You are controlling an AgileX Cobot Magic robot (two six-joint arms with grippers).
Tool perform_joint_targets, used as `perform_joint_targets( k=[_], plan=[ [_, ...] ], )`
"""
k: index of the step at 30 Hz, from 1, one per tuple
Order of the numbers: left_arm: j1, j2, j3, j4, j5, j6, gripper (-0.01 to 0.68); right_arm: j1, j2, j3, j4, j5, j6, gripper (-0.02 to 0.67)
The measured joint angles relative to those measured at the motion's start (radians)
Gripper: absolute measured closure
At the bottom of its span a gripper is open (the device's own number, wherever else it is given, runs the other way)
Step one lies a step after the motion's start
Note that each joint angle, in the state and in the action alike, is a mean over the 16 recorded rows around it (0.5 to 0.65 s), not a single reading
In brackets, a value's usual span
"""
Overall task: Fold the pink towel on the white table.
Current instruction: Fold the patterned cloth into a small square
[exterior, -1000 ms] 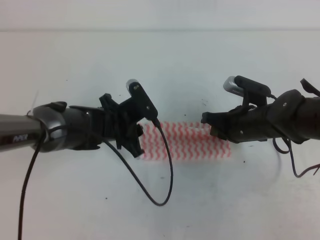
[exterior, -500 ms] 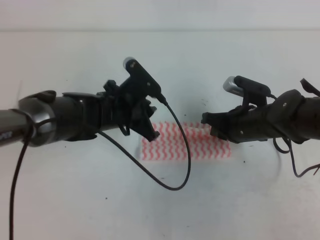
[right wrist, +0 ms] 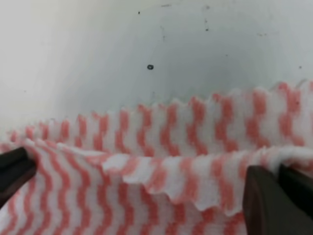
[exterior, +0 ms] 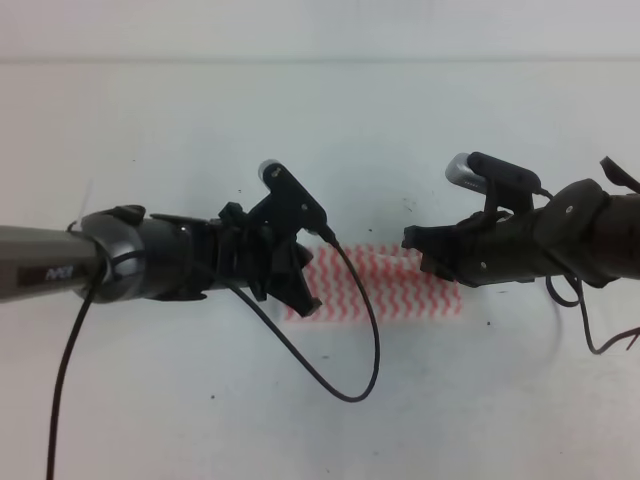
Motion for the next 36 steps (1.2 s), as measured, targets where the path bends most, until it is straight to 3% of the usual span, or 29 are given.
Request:
perform_joint_targets(
  k=[8,24,36],
  plan=[
    [0.000,-0.017,-0.010,0.025,0.034,-0.029,0.677,0.000,0.002,0.000,-0.001,0.001,0.000,0.664],
    [0.000,0.034,-0.020,0.049,0.401,-0.079,0.677,0.000,0.003,0.000,0.000,0.000,0.001,0.664],
    [-0.004,0.074,-0.036,0.049,0.457,-0.074,0.677,0.000,0.002,0.000,0.000,0.001,0.001,0.664]
  ],
)
